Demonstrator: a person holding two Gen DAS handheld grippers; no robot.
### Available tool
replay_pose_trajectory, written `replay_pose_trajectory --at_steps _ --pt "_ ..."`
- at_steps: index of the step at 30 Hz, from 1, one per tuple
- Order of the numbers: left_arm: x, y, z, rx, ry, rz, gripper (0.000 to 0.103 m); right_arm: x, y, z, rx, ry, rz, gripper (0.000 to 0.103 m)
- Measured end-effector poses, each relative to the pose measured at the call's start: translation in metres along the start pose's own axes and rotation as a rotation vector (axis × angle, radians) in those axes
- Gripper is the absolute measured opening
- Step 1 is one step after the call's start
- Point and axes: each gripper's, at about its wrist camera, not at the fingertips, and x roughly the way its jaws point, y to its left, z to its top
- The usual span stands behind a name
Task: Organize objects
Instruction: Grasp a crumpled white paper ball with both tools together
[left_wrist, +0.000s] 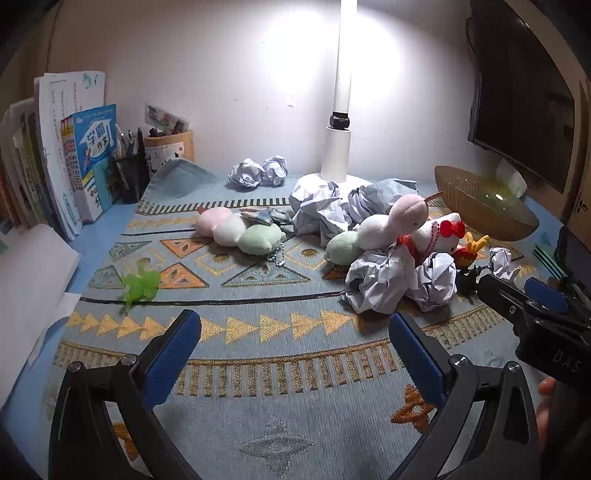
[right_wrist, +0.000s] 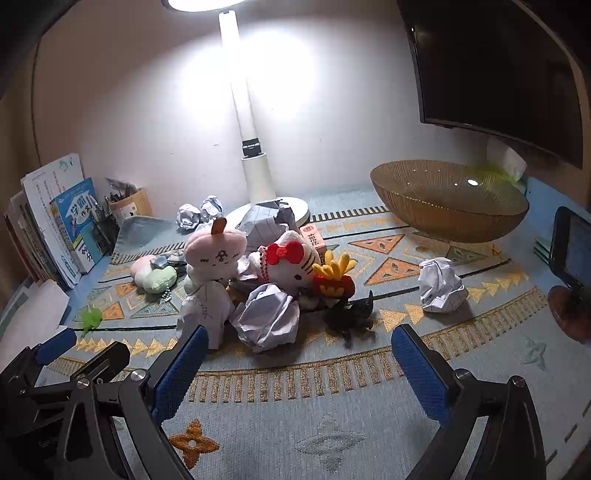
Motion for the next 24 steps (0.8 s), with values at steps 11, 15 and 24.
replay_pose_trajectory --at_steps 11,15,24 --pt "0.035 -0.032 0.032 0.060 0.209 -0.263 0.102 0.011 -0.074 0.017 0.090 0.132 -0.063 0.066" --pt "0.059 -0.048 0.033 0.044 0.236 -0.290 0.100 0.016 -0.093 0.029 0.084 0.131 -0.152 0.066" --pt "0.090 -0.044 0.031 -0.022 0.320 -0.342 0.078 0.075 -0.115 0.037 0.066 0.235 -0.192 0.066"
